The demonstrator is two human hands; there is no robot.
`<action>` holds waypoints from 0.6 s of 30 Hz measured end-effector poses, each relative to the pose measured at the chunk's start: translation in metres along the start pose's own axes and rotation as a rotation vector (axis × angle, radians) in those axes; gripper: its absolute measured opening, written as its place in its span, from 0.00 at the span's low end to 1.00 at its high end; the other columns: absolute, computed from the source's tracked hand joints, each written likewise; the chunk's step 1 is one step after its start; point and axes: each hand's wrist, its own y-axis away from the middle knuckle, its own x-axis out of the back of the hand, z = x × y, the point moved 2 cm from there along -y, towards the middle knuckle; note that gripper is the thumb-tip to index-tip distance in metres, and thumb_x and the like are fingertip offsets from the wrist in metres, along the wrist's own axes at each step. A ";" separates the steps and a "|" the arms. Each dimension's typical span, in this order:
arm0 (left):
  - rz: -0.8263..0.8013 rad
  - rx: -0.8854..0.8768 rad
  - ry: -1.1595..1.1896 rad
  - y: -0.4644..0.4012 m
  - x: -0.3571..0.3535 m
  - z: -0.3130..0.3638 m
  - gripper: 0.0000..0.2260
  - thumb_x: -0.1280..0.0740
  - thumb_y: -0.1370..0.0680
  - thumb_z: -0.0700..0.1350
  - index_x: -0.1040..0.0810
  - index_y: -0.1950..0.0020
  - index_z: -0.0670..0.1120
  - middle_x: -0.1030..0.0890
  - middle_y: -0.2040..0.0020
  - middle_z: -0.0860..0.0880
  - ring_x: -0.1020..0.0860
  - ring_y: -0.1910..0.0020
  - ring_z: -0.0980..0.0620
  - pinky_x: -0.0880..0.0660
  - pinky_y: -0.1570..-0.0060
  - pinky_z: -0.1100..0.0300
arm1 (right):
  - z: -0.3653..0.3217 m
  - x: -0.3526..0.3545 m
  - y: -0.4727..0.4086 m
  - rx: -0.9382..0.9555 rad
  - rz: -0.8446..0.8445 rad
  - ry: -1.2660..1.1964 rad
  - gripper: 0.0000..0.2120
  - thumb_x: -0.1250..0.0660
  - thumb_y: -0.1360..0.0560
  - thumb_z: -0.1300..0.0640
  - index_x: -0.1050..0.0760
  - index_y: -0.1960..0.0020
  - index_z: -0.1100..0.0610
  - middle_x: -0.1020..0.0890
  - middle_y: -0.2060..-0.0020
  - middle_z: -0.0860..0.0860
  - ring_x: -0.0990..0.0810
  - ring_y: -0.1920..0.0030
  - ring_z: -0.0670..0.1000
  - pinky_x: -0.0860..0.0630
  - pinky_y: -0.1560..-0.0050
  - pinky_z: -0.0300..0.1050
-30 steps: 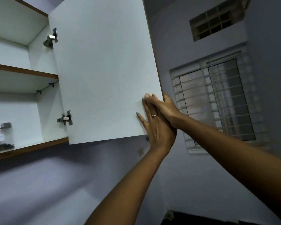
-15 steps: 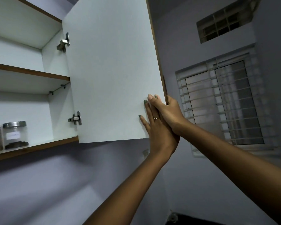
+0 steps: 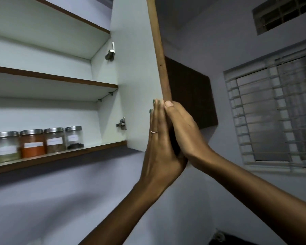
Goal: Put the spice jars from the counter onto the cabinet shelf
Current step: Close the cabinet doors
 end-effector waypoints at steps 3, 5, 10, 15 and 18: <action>0.030 0.011 0.031 0.006 0.038 -0.010 0.42 0.32 0.26 0.44 0.58 0.22 0.44 0.50 0.21 0.46 0.49 0.22 0.54 0.41 0.26 0.57 | -0.001 -0.031 0.013 0.050 -0.108 -0.015 0.23 0.49 0.20 0.43 0.40 0.26 0.46 0.28 0.32 0.43 0.29 0.34 0.40 0.31 0.32 0.45; 0.034 0.035 -0.002 0.011 0.063 -0.018 0.43 0.31 0.26 0.39 0.59 0.22 0.44 0.49 0.21 0.47 0.48 0.23 0.54 0.40 0.27 0.57 | -0.001 -0.058 0.020 0.061 -0.182 -0.082 0.23 0.50 0.19 0.47 0.47 0.24 0.45 0.39 0.26 0.41 0.39 0.28 0.38 0.39 0.27 0.44; -0.029 0.045 -0.184 0.028 0.127 -0.044 0.44 0.32 0.26 0.34 0.63 0.23 0.42 0.53 0.21 0.43 0.53 0.25 0.68 0.43 0.32 0.75 | 0.000 -0.128 0.029 0.136 -0.246 -0.012 0.24 0.52 0.20 0.43 0.56 0.27 0.35 0.51 0.26 0.34 0.52 0.25 0.37 0.50 0.24 0.48; -0.102 0.042 -0.404 0.047 0.179 -0.069 0.42 0.34 0.27 0.30 0.60 0.23 0.39 0.61 0.22 0.42 0.51 0.35 0.80 0.43 0.52 0.88 | 0.006 -0.187 0.037 0.218 -0.241 0.088 0.26 0.52 0.23 0.43 0.61 0.30 0.31 0.55 0.24 0.38 0.56 0.24 0.42 0.51 0.26 0.48; -0.129 0.109 -0.485 0.054 0.210 -0.088 0.43 0.33 0.26 0.34 0.61 0.23 0.42 0.64 0.22 0.45 0.52 0.37 0.84 0.39 0.46 0.83 | 0.008 -0.222 0.040 0.254 -0.275 0.139 0.28 0.50 0.23 0.43 0.62 0.30 0.32 0.57 0.24 0.39 0.58 0.24 0.44 0.49 0.27 0.53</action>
